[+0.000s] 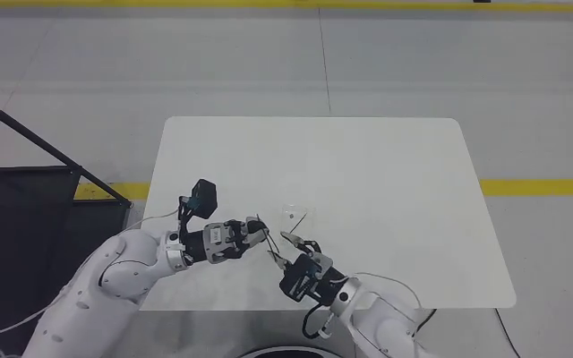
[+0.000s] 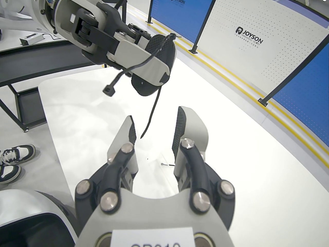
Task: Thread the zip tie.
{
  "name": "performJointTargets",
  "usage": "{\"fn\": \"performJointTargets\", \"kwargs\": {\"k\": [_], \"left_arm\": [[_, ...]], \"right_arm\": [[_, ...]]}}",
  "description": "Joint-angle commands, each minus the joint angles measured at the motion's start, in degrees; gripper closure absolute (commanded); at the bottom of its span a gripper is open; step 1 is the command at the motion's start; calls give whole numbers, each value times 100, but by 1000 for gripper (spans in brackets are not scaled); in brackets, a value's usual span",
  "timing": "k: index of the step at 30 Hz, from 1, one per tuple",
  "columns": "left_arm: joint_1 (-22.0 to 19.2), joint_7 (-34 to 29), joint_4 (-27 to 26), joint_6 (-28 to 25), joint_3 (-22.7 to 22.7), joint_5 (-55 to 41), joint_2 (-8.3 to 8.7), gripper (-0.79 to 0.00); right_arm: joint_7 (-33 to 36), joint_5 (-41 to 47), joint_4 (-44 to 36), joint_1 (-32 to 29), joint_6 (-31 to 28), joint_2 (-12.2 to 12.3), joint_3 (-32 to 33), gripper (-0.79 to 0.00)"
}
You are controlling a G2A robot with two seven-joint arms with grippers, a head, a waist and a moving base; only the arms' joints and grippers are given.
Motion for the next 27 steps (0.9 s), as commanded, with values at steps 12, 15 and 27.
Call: {"fn": "performJointTargets", "kwargs": {"k": [12, 15, 27], "left_arm": [[-42, -66, 30, 0, 28, -34, -37, 0], [-45, -74, 52, -15, 30, -45, -45, 0], [-27, -132, 91, -36, -11, -110, -63, -18]], "right_arm": [[108, -352, -70, -21, 226, -29, -126, -117], [113, -374, -65, -25, 250, -35, -137, -52], [-30, -51, 19, -11, 78, -42, -20, 0]]}}
